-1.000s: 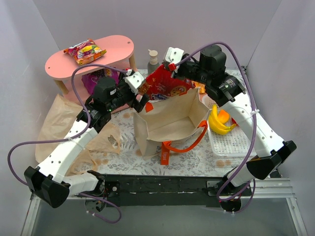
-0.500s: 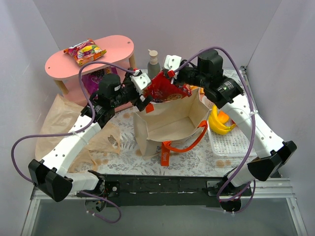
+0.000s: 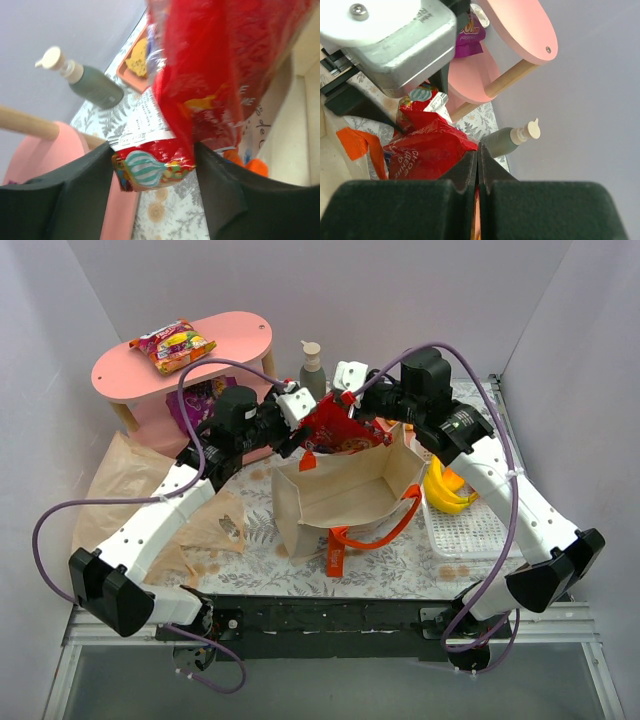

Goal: Untie the knot of the grocery bags and take out the mixed food

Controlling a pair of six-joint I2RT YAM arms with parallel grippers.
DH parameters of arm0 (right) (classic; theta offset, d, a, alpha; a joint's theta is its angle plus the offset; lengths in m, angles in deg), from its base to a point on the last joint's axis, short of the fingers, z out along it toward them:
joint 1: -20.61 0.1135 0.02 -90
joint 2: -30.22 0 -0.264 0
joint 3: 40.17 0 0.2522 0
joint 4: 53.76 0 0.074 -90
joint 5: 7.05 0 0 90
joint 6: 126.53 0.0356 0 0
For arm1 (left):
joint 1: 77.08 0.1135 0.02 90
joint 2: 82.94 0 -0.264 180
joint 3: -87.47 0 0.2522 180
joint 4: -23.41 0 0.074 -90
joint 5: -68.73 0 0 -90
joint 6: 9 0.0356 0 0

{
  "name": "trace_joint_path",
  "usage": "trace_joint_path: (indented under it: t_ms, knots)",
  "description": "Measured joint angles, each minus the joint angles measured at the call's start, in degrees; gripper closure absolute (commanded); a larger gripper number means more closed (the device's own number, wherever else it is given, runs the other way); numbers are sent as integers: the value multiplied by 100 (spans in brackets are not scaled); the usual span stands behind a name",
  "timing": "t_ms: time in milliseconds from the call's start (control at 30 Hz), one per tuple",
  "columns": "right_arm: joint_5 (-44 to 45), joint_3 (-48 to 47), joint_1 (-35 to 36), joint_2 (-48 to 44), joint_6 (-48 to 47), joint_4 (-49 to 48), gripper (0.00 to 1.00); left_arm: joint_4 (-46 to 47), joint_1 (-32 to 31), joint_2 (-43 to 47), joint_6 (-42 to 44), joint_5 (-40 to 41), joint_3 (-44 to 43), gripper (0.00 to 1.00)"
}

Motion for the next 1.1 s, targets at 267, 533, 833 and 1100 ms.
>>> trace_joint_path:
  t_ms: [267, 533, 833, 1100]
  knots:
    - [-7, 278, -107, -94, 452, -297, 99, -188, 68, 713, 170, 101, 479, 100]
    - [-251, 321, -157, -63, 898, -472, 99, -448, 68, 1292, -57, 319, 815, 26]
    - [-317, 321, -498, 7, 863, -522, 99, -337, 138, 2302, 136, 992, 1403, 2]
    - [-748, 107, -501, 326, 804, -472, 99, -35, 138, 1139, 208, 170, 455, 3]
